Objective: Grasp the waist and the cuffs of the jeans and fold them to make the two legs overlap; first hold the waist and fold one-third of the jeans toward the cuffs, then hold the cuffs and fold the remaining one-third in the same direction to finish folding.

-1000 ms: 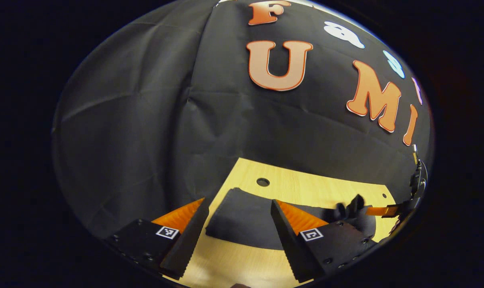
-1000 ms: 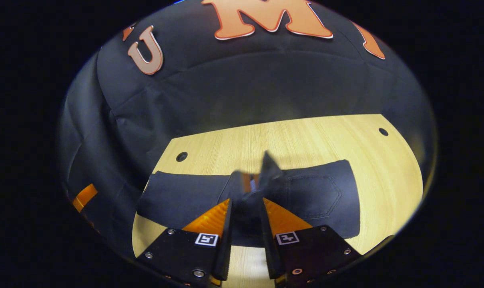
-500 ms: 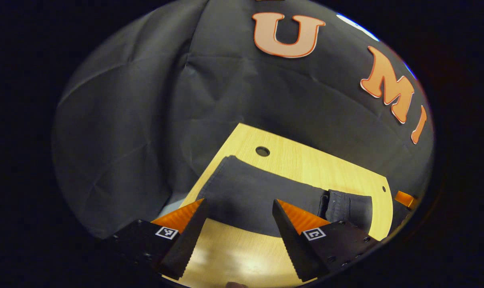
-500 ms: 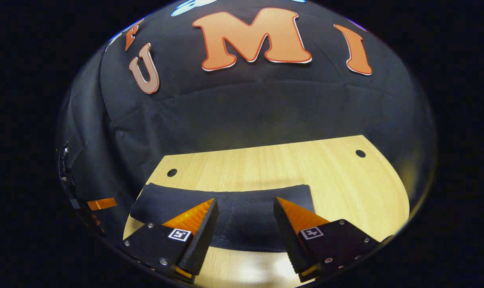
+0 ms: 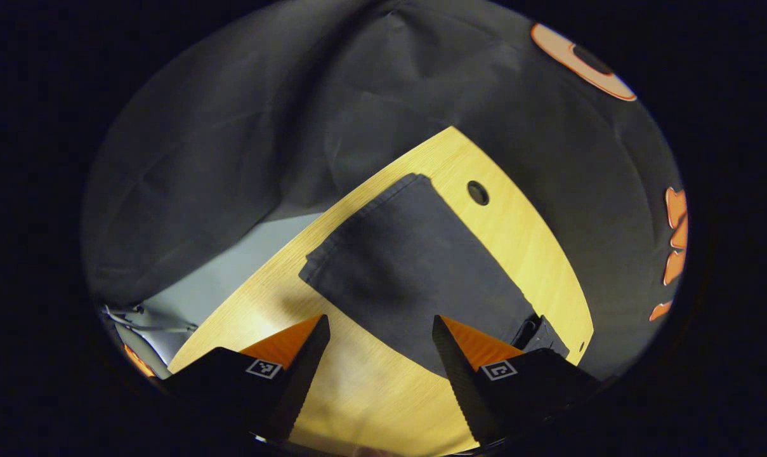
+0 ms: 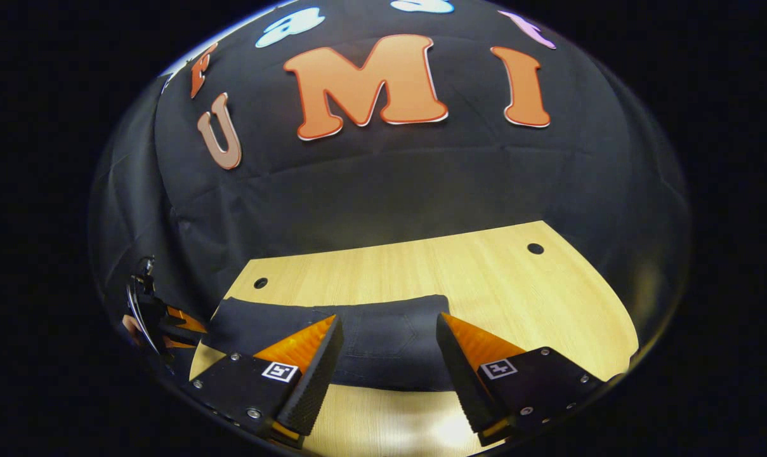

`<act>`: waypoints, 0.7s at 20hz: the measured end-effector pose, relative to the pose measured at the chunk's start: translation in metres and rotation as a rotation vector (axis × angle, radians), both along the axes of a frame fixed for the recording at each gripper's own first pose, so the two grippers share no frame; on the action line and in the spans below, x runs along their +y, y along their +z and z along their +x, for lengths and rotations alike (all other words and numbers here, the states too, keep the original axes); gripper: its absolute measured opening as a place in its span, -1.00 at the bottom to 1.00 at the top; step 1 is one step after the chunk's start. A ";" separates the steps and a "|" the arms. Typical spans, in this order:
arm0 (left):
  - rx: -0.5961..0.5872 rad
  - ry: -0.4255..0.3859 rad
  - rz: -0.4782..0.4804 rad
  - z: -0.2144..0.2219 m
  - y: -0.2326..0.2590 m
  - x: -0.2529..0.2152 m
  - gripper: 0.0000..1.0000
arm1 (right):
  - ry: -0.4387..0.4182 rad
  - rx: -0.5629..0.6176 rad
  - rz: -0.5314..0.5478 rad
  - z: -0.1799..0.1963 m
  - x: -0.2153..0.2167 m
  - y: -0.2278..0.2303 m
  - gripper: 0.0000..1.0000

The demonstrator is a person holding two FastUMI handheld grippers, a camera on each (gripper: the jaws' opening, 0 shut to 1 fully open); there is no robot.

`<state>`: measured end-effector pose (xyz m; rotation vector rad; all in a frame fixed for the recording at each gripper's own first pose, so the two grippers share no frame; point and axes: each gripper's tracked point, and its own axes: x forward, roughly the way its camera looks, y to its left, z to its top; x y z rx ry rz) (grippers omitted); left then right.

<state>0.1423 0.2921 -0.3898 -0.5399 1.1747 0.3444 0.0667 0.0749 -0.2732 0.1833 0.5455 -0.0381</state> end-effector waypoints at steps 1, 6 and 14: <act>0.034 0.005 0.009 -0.002 -0.003 0.003 0.95 | -0.019 -0.007 0.003 -0.002 -0.006 0.002 0.78; 0.162 0.040 0.006 0.004 -0.037 0.008 0.96 | -0.092 -0.001 -0.005 -0.023 -0.028 0.001 0.78; 0.324 0.099 0.080 0.026 -0.064 0.007 0.96 | -0.168 0.004 0.003 -0.050 -0.033 0.000 0.79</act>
